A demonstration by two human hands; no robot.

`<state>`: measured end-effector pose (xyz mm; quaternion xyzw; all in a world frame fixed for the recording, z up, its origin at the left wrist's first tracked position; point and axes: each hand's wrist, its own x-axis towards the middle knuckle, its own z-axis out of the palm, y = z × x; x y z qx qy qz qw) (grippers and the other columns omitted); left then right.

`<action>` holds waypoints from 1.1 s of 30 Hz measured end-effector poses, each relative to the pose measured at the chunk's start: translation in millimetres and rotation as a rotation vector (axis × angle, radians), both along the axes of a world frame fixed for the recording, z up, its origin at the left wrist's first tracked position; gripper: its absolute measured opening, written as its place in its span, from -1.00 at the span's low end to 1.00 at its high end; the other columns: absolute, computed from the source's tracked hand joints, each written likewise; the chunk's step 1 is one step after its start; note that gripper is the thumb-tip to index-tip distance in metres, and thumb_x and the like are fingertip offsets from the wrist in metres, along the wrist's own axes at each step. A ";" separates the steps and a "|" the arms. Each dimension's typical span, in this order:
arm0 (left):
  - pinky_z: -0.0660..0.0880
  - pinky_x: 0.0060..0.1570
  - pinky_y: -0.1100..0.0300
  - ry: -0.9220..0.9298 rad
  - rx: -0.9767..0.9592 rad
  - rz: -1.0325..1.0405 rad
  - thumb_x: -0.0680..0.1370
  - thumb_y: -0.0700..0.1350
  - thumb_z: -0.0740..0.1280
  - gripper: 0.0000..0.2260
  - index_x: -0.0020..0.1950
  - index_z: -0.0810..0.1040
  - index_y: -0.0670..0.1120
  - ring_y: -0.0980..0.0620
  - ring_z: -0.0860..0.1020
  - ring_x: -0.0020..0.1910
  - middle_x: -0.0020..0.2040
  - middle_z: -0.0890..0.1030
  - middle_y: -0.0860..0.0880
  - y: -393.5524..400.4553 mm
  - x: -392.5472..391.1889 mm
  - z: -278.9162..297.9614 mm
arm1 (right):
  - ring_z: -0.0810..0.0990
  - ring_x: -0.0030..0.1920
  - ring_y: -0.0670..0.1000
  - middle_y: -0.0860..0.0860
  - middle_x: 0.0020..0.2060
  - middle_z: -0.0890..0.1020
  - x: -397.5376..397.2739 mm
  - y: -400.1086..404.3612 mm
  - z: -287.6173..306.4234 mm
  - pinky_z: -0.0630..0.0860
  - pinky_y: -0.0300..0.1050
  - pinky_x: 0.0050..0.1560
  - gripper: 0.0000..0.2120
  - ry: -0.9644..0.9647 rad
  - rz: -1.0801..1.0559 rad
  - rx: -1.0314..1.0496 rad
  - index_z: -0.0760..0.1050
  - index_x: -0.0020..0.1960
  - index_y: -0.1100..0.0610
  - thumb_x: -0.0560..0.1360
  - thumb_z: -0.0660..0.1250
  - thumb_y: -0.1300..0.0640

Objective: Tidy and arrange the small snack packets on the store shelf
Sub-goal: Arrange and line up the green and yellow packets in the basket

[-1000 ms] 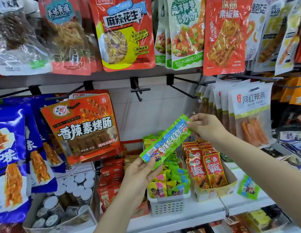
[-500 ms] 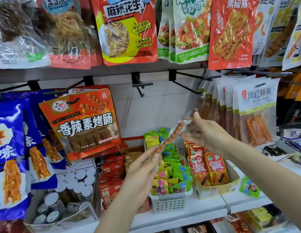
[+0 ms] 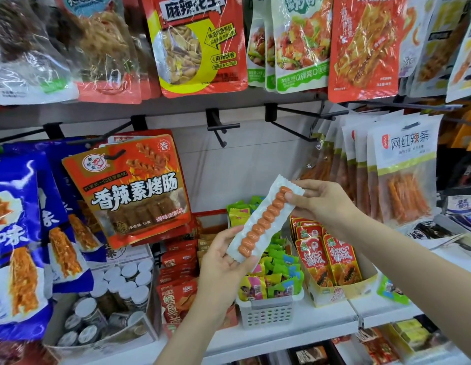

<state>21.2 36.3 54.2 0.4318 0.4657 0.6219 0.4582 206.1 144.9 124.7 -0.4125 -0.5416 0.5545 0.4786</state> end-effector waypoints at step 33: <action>0.53 -0.03 0.40 0.129 -0.013 0.224 0.54 -0.31 0.39 -0.79 0.09 0.64 -0.05 0.18 0.65 0.01 -0.02 0.72 0.04 43.0 -18.8 -10.4 | 0.73 -0.16 -0.03 0.02 -0.18 0.74 28.8 23.9 2.8 0.64 -0.26 -0.20 -0.83 -0.184 -0.067 0.206 0.65 0.04 0.13 0.45 0.44 0.23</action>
